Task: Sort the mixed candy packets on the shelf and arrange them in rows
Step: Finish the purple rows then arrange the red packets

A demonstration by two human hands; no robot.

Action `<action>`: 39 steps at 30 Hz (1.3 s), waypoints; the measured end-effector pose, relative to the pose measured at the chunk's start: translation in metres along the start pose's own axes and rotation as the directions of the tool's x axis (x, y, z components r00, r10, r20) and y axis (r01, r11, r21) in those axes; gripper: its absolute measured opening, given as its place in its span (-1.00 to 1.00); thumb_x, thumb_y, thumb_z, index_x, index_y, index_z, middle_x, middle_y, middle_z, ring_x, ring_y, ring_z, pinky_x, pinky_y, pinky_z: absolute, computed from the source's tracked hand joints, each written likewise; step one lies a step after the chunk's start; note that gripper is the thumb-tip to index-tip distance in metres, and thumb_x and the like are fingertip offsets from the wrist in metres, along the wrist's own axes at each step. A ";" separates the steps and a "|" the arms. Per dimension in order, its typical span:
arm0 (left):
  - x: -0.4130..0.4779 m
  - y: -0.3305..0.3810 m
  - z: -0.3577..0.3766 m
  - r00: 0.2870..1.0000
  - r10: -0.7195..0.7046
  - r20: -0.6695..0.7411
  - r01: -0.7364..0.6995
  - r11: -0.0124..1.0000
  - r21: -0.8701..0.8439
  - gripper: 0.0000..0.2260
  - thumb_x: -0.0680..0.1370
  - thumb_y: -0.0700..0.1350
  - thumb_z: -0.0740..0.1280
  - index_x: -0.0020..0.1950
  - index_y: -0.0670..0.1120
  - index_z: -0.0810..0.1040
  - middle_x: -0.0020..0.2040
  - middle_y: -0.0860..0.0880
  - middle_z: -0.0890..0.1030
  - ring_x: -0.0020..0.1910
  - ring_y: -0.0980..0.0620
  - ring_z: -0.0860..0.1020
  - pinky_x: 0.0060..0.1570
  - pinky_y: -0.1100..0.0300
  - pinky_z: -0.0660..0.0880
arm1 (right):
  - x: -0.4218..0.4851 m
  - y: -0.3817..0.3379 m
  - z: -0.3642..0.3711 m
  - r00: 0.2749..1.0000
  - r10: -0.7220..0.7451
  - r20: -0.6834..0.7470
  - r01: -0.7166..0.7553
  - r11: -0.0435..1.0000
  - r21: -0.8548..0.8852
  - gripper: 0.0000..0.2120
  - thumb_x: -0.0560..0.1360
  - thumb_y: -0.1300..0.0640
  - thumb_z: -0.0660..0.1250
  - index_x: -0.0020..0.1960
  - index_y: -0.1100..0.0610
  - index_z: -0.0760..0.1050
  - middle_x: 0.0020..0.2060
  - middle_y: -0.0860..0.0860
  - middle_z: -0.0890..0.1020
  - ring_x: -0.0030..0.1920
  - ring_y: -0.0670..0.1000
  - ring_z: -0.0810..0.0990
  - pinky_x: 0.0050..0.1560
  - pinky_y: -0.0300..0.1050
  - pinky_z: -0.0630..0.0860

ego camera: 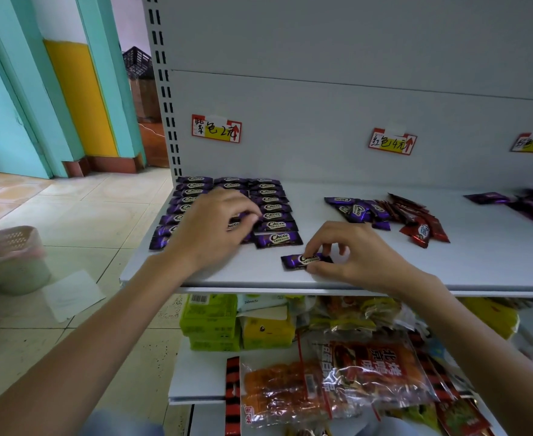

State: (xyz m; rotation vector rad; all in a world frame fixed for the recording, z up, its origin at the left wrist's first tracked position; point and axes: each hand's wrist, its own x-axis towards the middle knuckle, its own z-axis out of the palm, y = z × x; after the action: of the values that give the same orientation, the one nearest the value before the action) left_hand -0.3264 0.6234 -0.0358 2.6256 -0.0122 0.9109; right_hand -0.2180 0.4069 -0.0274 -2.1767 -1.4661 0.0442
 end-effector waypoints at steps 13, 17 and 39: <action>-0.088 -0.060 -0.068 0.954 -0.283 -0.095 0.282 0.959 -0.029 -0.80 0.47 -0.05 0.23 -0.03 -0.01 0.62 -0.12 0.19 0.53 -0.07 0.24 0.45 -0.06 0.36 0.36 | 0.062 -0.079 0.065 0.965 -0.262 0.008 0.262 0.965 0.036 -0.84 0.46 0.01 0.38 0.00 0.02 0.65 -0.10 -0.11 0.58 -0.07 -0.13 0.51 -0.05 -0.04 0.51; -0.096 -0.060 -0.070 0.955 -0.281 -0.092 0.281 0.960 -0.011 -0.78 0.47 -0.04 0.23 0.00 -0.03 0.62 -0.11 0.16 0.54 -0.07 0.21 0.46 -0.06 0.37 0.36 | 0.080 -0.091 0.082 0.961 -0.273 -0.036 0.274 0.961 0.021 -0.84 0.46 0.01 0.38 -0.01 0.02 0.64 -0.12 -0.07 0.59 -0.07 -0.08 0.51 -0.05 0.01 0.51; -0.068 -0.054 -0.046 0.988 -0.071 0.138 0.063 0.996 0.064 -0.57 0.43 0.23 0.11 0.10 0.07 0.60 0.06 0.18 0.54 0.06 0.24 0.38 0.09 0.21 0.26 | 0.065 -0.031 0.038 0.982 -0.057 -0.179 0.048 0.997 -0.058 -0.87 0.41 0.19 0.42 -0.05 0.07 0.63 -0.13 -0.08 0.59 -0.17 -0.13 0.53 -0.11 -0.47 0.36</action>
State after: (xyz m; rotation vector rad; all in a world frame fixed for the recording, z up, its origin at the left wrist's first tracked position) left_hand -0.4009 0.6818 -0.0608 2.7226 0.0681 0.7133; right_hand -0.2283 0.4875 -0.0307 -2.1214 -1.4354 -0.2077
